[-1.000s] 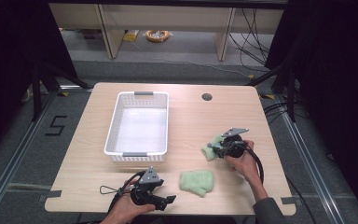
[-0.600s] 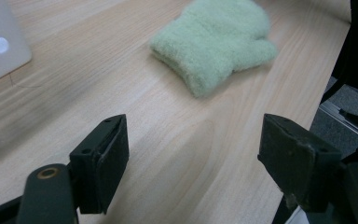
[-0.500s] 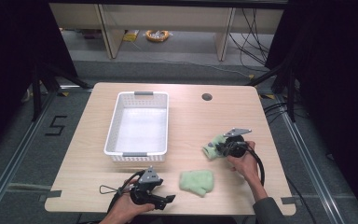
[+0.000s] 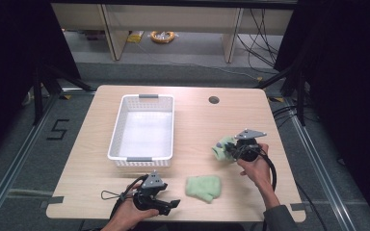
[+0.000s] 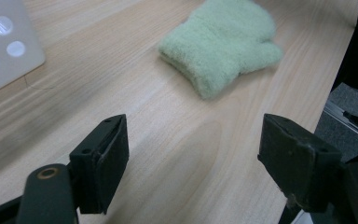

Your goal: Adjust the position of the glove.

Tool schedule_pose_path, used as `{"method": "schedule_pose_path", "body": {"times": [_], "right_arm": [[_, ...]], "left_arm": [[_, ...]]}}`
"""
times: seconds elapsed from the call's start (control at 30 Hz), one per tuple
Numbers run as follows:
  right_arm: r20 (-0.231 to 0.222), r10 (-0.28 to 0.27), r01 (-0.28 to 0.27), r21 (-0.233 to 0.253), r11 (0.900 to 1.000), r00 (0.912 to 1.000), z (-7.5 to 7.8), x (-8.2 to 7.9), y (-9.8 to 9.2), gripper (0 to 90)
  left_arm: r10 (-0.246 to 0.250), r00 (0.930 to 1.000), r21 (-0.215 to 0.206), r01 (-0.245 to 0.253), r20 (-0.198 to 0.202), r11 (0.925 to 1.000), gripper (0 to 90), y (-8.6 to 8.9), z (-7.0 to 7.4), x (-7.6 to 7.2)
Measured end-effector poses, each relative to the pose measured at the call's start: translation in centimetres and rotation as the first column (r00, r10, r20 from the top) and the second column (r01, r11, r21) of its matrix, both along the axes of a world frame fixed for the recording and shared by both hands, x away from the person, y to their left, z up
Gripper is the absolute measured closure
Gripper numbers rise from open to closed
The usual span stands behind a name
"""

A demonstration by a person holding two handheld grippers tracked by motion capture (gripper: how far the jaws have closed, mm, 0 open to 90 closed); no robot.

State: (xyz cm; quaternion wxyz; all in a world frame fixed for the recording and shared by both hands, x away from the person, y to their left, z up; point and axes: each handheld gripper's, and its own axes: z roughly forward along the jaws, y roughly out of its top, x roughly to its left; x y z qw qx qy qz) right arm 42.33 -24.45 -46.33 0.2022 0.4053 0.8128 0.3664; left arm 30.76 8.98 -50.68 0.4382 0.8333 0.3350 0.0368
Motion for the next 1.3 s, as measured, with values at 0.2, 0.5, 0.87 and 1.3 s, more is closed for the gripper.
{"method": "schedule_pose_path", "body": {"times": [0.2,0.5,0.87,1.3], "right_arm": [[-0.004,0.014,-0.014,0.075,0.997,0.9999,1.9,-2.2,0.1,84.2],[0.016,0.051,-0.052,0.116,0.992,0.9986,3.1,-6.4,0.6,84.0],[-0.002,0.062,-0.062,0.112,0.992,0.9981,3.1,-10.1,3.1,83.9],[-0.034,0.082,-0.079,0.081,0.994,0.996,1.7,-11.7,5.6,83.7]], "left_arm": [[-0.001,0.9999,0.005,0.001,0.011,1.0,23.2,0.2,0.1,0.1],[0.017,0.9998,0.0,-0.017,0.006,0.9998,22.7,0.3,0.2,0.1],[-0.009,0.9996,0.017,0.008,0.026,0.9998,22.7,0.4,0.3,0.1],[0.008,0.9997,0.001,-0.008,0.024,1.0,22.8,0.3,0.4,-0.1]]}}
